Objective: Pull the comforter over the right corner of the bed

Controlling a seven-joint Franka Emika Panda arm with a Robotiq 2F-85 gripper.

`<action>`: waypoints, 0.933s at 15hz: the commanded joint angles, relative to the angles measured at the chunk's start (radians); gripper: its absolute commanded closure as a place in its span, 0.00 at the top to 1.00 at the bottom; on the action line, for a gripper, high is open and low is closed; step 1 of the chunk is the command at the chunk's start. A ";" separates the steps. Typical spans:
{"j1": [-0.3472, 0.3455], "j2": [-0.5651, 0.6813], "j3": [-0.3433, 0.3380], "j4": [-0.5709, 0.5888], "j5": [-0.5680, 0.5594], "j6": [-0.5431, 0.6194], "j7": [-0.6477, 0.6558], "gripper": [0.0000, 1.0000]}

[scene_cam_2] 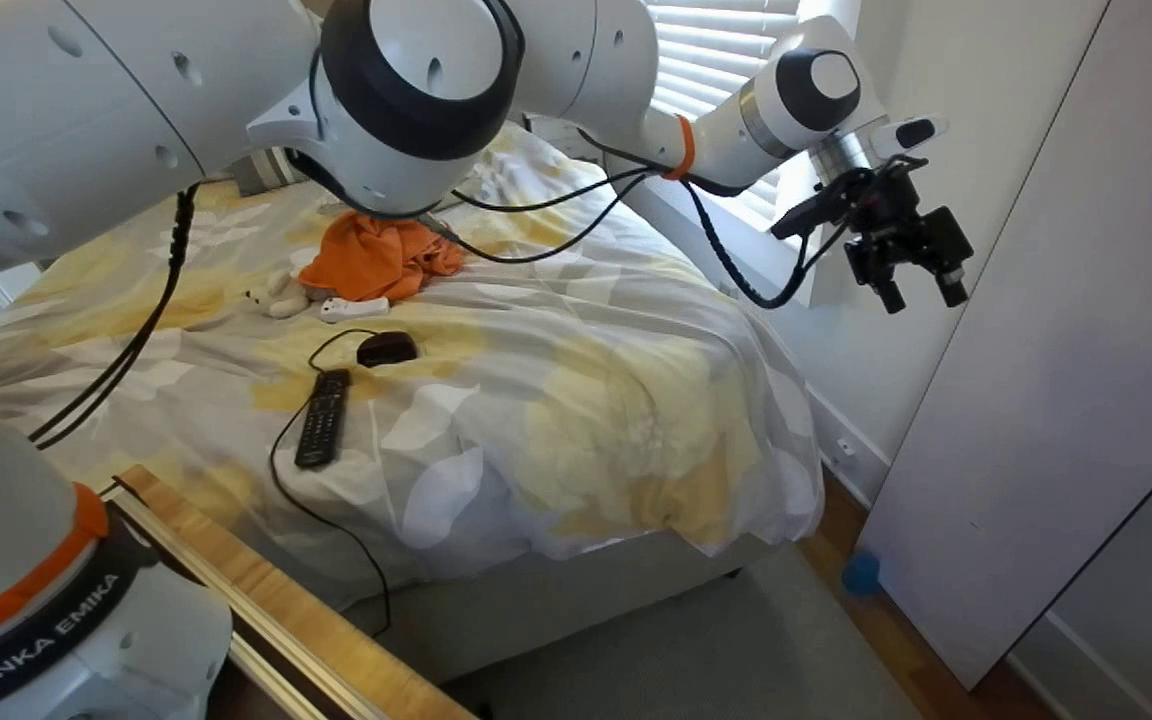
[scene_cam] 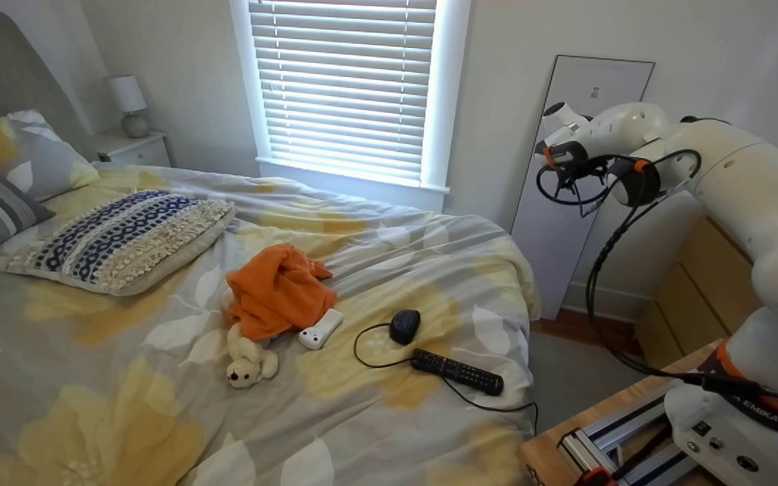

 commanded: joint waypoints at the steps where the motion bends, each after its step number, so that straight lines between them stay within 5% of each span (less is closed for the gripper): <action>1: 0.069 -0.101 0.070 -0.094 0.030 -0.135 -0.115 1.00; 14: 0.304 -0.583 0.247 -0.506 0.105 -0.607 -0.321 1.00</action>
